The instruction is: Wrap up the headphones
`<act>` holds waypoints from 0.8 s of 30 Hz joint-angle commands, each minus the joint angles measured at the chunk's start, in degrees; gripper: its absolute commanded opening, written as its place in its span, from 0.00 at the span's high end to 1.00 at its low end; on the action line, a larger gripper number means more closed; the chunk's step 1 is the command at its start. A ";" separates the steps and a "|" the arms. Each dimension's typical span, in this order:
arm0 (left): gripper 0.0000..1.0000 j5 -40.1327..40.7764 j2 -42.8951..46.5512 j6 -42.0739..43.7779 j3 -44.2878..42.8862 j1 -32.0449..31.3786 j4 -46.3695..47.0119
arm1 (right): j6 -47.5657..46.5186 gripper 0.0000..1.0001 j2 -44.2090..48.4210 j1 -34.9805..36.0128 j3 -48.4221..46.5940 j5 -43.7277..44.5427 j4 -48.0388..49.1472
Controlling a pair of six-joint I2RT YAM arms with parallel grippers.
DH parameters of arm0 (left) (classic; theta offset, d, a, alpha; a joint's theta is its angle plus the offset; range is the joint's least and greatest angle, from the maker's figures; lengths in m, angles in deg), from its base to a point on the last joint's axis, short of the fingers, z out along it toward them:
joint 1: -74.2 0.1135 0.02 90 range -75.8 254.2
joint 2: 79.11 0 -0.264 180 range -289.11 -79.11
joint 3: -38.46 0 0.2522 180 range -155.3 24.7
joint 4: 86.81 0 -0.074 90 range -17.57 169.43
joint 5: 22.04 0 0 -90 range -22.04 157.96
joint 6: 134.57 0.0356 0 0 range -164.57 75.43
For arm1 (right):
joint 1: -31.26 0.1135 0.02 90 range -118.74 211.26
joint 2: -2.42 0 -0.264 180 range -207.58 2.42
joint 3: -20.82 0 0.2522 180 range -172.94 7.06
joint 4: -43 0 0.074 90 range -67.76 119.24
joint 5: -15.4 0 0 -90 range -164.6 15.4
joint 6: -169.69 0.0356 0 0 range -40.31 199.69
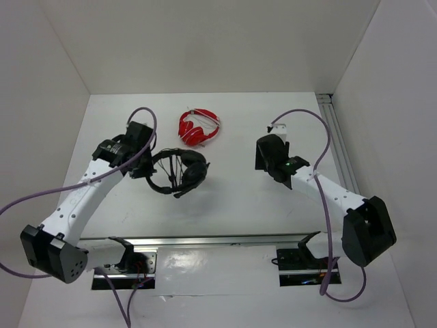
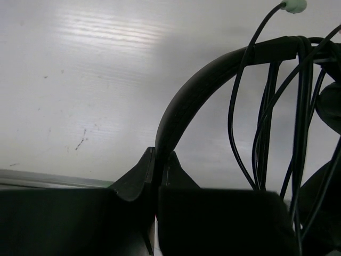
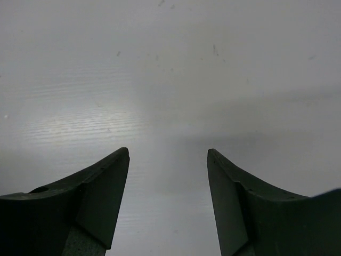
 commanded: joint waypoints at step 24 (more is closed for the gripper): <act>0.90 9.00 5.02 -39.63 42.91 25.20 18.46 | 22.23 0.29 13.31 30.05 13.90 1.97 3.24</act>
